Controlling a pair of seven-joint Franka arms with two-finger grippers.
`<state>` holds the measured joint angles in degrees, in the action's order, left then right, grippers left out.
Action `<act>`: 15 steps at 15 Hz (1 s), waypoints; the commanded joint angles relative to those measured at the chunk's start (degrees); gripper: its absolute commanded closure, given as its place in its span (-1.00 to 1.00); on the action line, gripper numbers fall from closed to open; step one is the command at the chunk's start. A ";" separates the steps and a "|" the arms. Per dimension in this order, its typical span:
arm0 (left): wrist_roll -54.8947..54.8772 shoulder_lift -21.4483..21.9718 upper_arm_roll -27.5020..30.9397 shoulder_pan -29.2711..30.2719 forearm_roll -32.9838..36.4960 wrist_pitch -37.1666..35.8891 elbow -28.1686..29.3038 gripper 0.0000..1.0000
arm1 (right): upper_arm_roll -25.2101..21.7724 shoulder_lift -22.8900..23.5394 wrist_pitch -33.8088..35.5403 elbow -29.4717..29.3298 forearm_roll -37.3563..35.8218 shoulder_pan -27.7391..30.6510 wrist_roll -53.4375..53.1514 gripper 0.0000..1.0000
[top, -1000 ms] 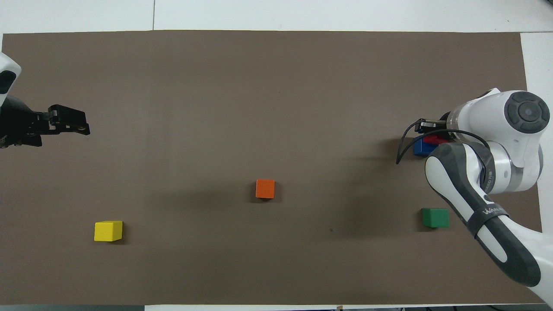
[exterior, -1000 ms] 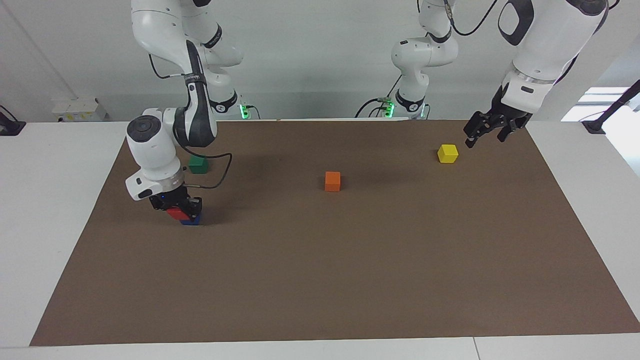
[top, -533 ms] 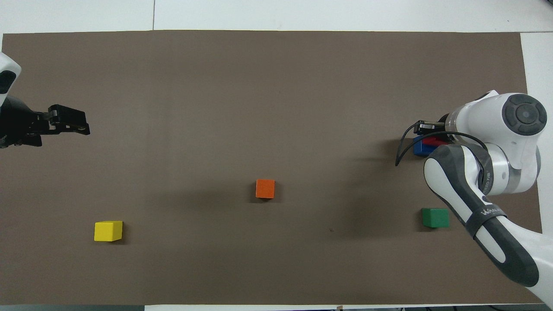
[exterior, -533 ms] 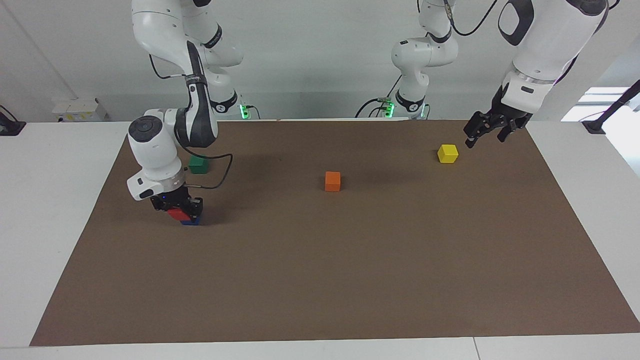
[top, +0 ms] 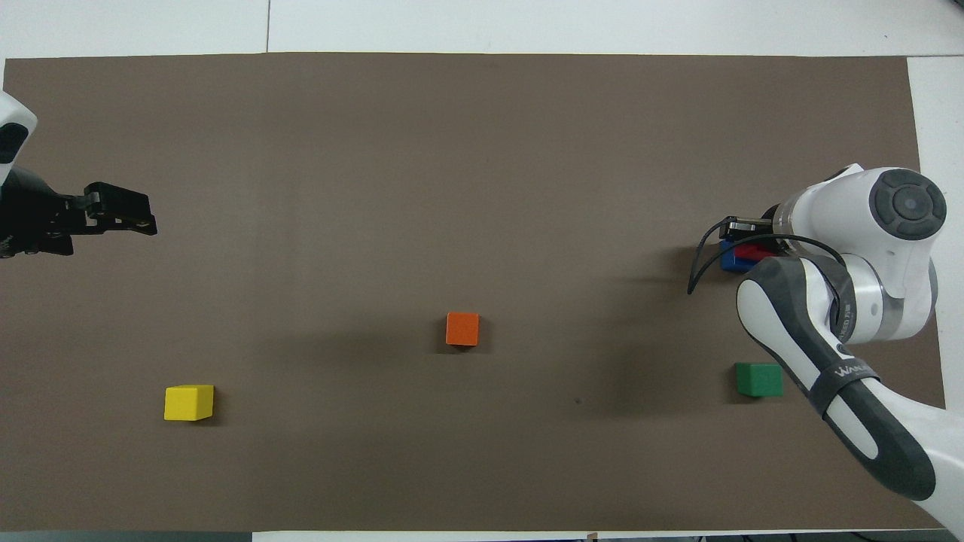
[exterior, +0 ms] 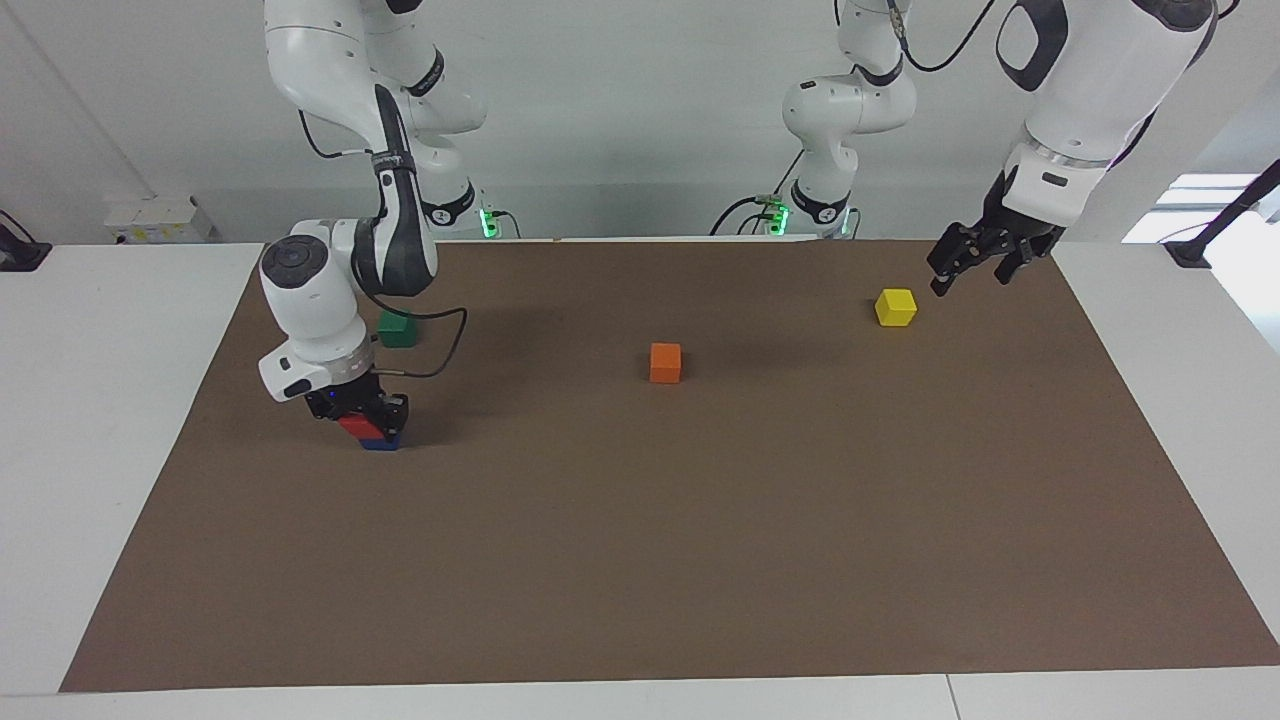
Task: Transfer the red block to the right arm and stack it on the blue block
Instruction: 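Hold the red block on the blue block and open the right gripper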
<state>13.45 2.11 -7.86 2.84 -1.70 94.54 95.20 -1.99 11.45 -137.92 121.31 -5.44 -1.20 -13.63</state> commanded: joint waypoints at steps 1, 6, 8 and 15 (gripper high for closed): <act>-0.18 1.40 -0.05 0.50 -0.50 -0.23 1.48 -1.00 | 0.50 -1.60 -1.30 1.99 0.95 0.32 -0.34 1.00; -0.18 1.40 -0.05 0.50 -0.50 -0.23 1.48 -1.00 | 0.50 -1.69 -1.30 2.08 0.95 0.67 0.36 1.00; -0.18 1.40 -0.05 0.50 -0.50 -0.23 1.48 -1.00 | 0.50 -1.69 -1.39 2.17 0.95 0.76 0.45 1.00; -0.18 1.40 -0.05 0.50 -0.50 -0.23 1.48 -1.00 | 0.50 -1.60 -1.39 2.17 0.95 0.67 0.27 1.00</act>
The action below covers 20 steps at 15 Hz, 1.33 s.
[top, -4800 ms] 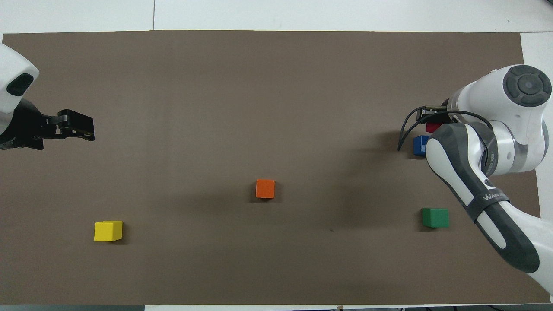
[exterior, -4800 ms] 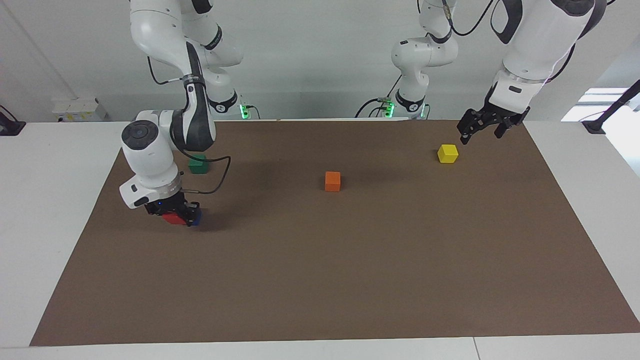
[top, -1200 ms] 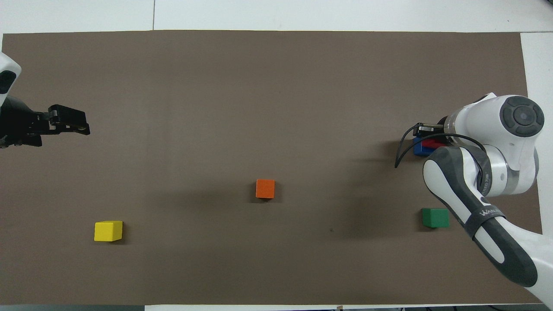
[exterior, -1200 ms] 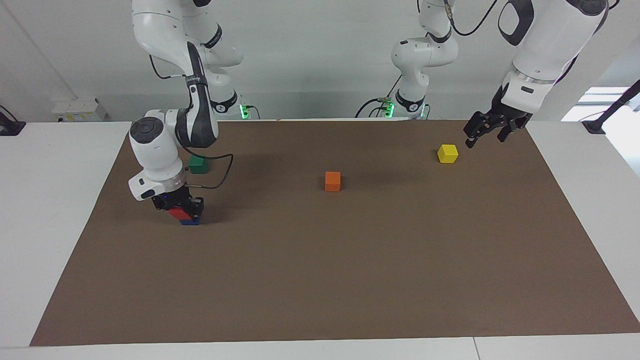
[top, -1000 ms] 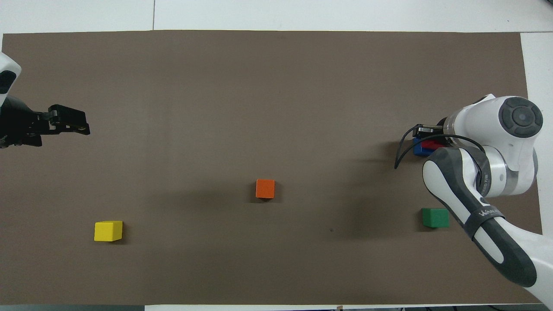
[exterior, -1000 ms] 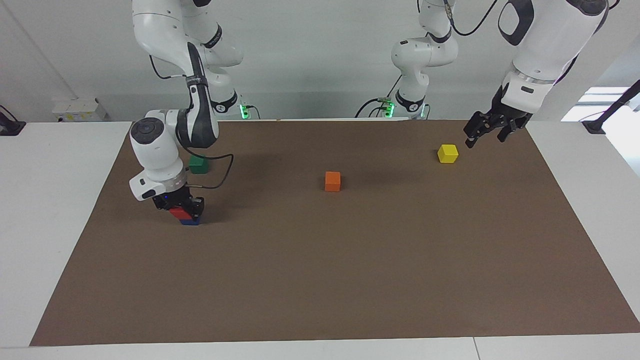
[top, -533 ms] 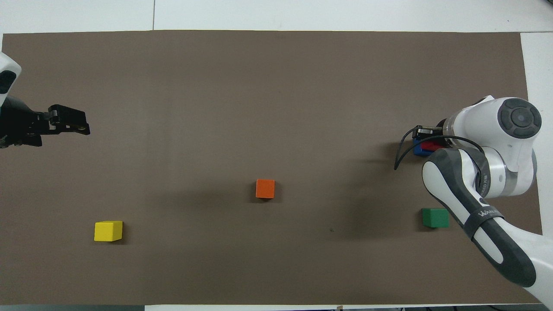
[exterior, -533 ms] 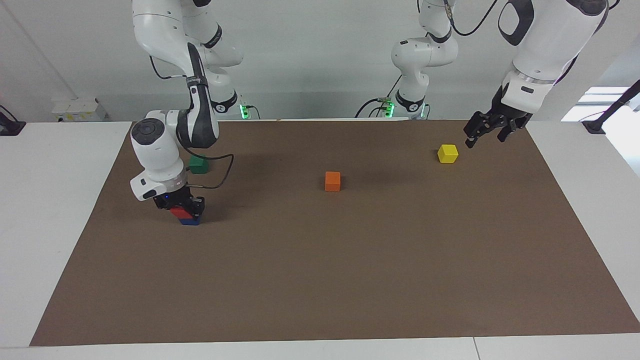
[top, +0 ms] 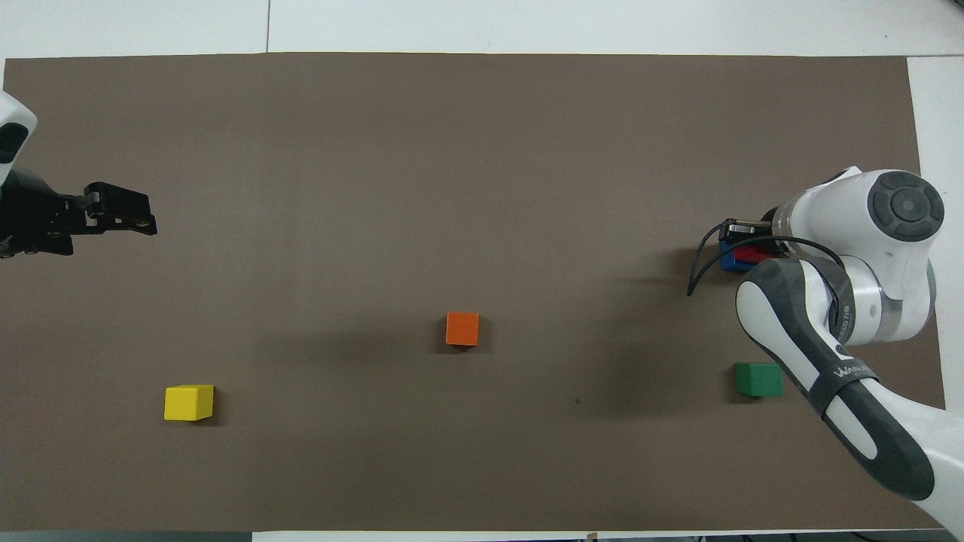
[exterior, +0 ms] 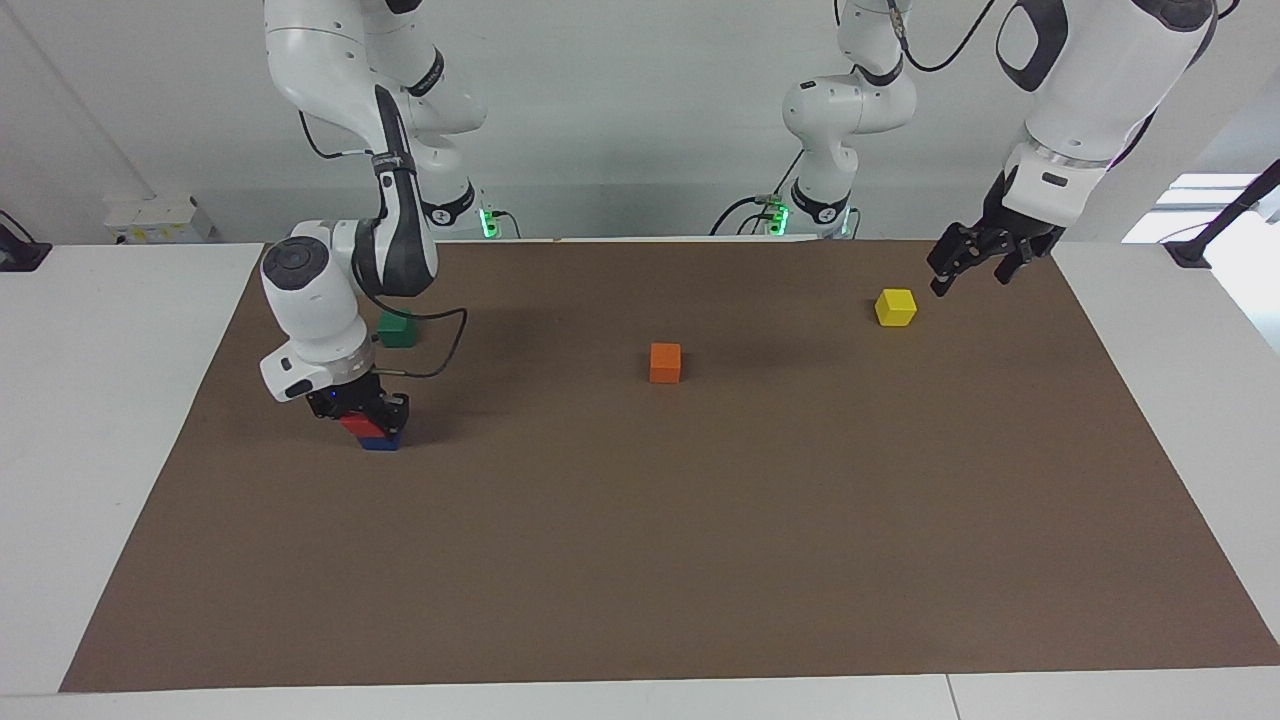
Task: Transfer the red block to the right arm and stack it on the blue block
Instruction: 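Hold the red block on the blue block and open the right gripper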
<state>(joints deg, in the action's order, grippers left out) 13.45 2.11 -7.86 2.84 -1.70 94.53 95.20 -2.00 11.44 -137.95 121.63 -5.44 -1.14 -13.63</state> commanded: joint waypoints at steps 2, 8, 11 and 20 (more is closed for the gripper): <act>-0.18 1.40 -0.05 0.50 -0.50 -0.23 1.48 -1.00 | 0.50 -1.60 -1.36 1.86 0.95 0.61 0.19 0.96; -0.18 1.40 -0.05 0.50 -0.50 -0.23 1.48 -1.00 | 0.50 -1.60 -1.36 1.77 0.95 0.35 0.27 -0.69; -0.18 1.40 -0.05 0.50 -0.50 -0.23 1.48 -1.00 | 0.50 -1.60 -1.27 1.68 0.95 0.35 0.19 -0.98; -0.18 1.40 -0.05 0.50 -0.50 -0.23 1.48 -1.00 | 2.00 -4.49 16.44 -10.33 5.43 0.17 0.19 -1.00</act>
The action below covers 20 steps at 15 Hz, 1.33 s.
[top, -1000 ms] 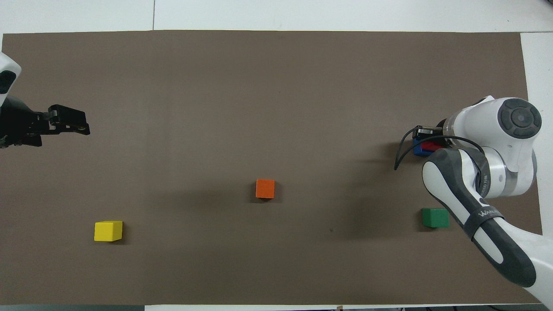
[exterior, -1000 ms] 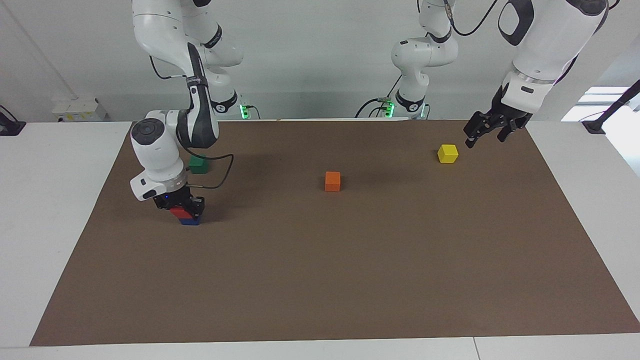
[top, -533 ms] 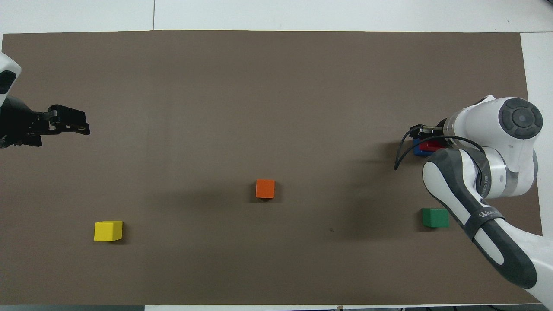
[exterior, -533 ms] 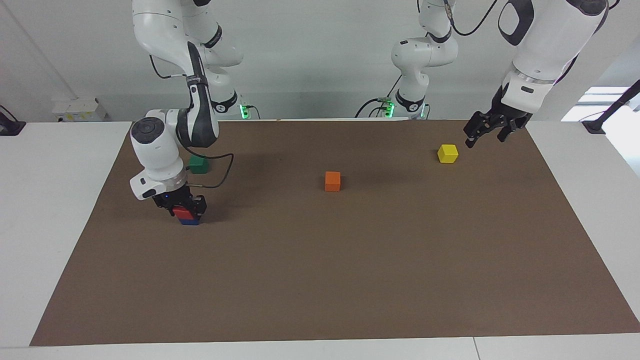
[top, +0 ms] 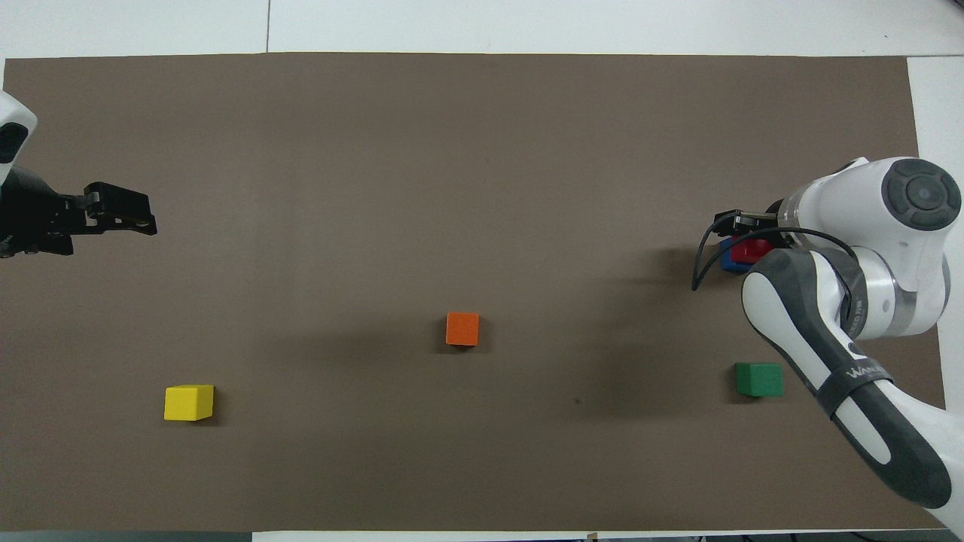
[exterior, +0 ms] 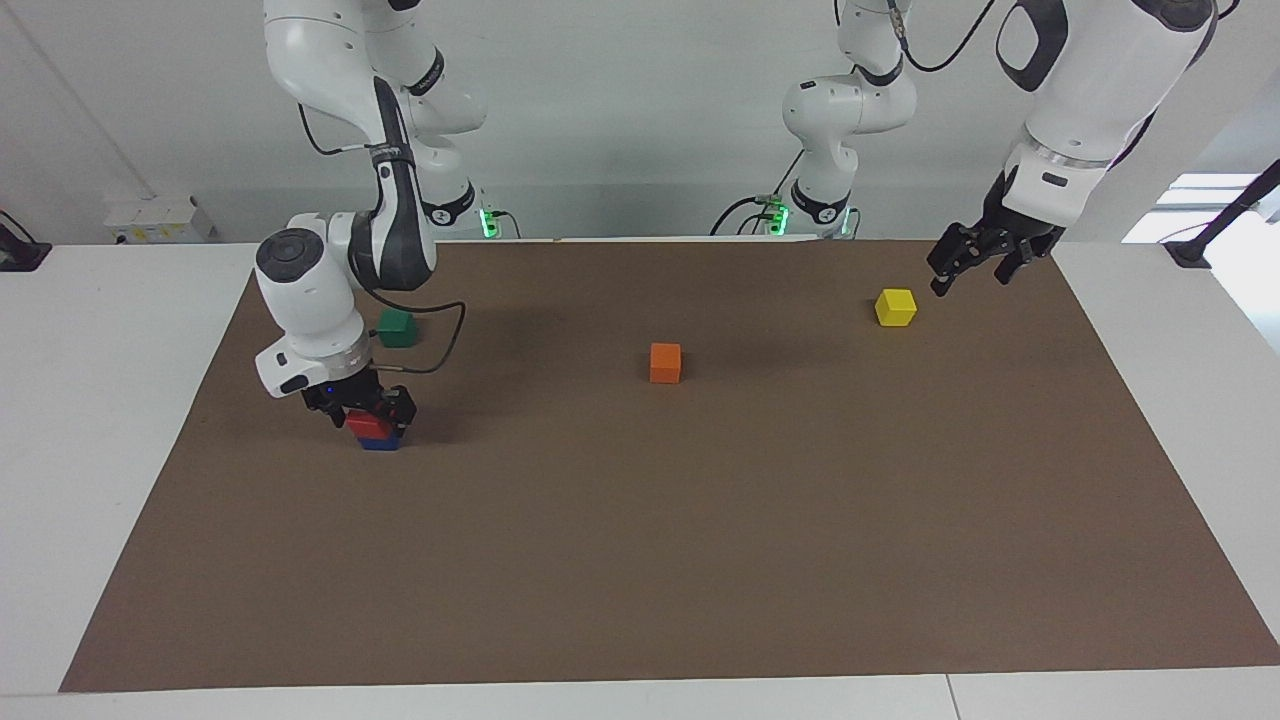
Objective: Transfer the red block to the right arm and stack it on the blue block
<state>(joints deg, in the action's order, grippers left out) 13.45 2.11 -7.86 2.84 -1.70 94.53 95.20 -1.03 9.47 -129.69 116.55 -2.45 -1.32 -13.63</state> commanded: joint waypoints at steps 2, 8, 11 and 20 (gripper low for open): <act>-0.18 1.40 -0.05 0.50 -0.50 -0.23 1.48 -1.00 | 1.03 -5.32 14.79 -9.48 3.85 0.44 0.10 -1.00; -0.18 1.40 -0.05 0.50 -0.50 -0.23 1.48 -1.00 | 0.77 -16.22 24.03 -11.17 4.38 0.88 2.63 -1.00; -0.18 1.40 -0.05 0.50 -0.50 -0.23 1.48 -1.00 | 0.33 -20.09 29.83 -11.26 4.30 1.14 9.83 -1.00; -0.18 1.40 -0.05 0.50 -0.50 -0.23 1.48 -1.00 | 0.07 -15.10 41.18 -22.42 3.24 3.34 10.55 -1.00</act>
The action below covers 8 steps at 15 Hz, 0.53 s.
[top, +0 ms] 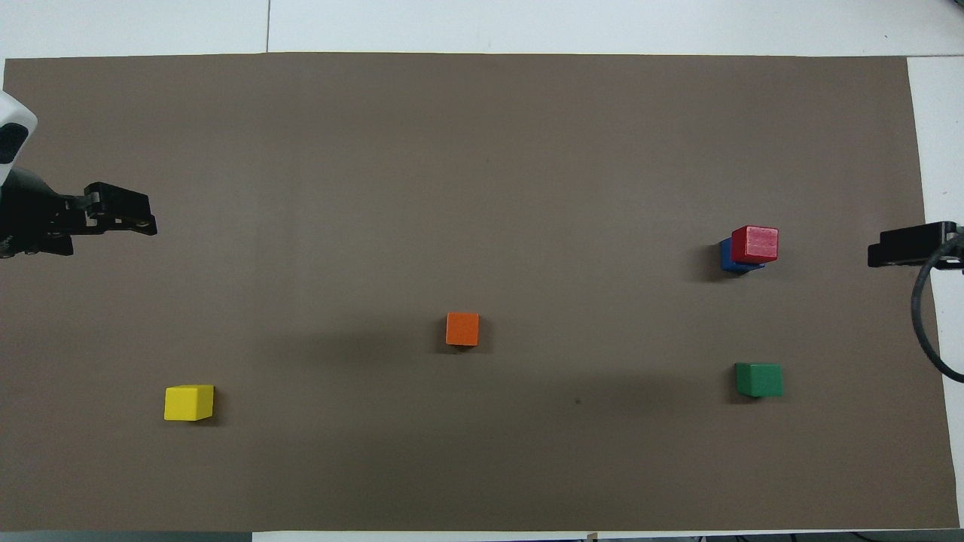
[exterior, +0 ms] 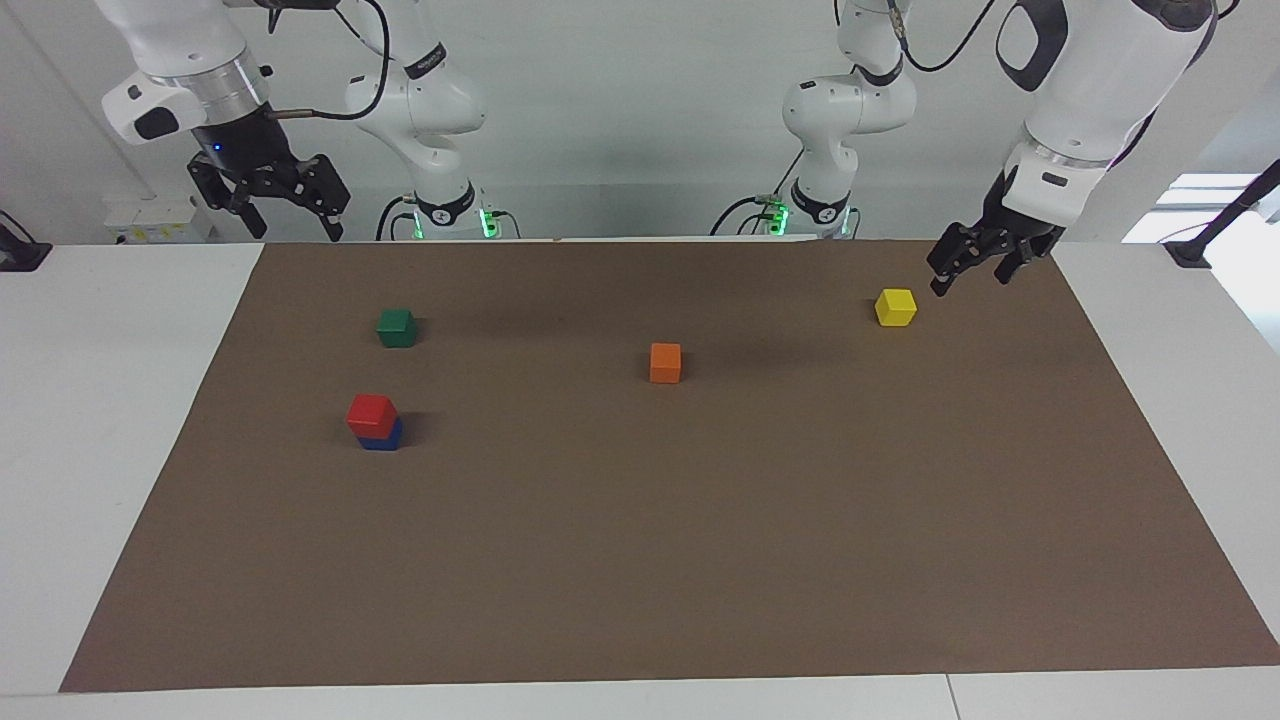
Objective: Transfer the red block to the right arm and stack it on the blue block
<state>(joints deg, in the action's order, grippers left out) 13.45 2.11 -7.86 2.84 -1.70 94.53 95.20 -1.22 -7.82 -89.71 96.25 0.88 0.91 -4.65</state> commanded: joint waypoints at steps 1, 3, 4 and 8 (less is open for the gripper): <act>-0.18 1.40 -0.05 0.50 -0.50 -0.23 1.48 -1.00 | 0.25 2.20 1.20 -2.12 -0.44 1.37 1.66 -1.00; -0.18 1.40 -0.05 0.50 -0.50 -0.23 1.48 -1.00 | 0.25 3.94 2.07 -4.21 -1.85 1.38 1.75 -1.00; -0.18 1.40 -0.05 0.50 -0.50 -0.23 1.48 -1.00 | 0.25 5.44 3.82 -6.49 -1.94 1.46 2.01 -1.00; -0.18 1.40 -0.05 0.50 -0.50 -0.23 1.48 -1.00 | 0.25 6.24 3.49 -6.61 -2.11 1.46 1.67 -1.00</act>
<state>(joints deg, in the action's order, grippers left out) 13.45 2.11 -7.86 2.84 -1.70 94.53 95.20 -1.28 -2.75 -87.07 91.26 -0.66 1.63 -4.22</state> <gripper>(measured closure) 0.000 0.000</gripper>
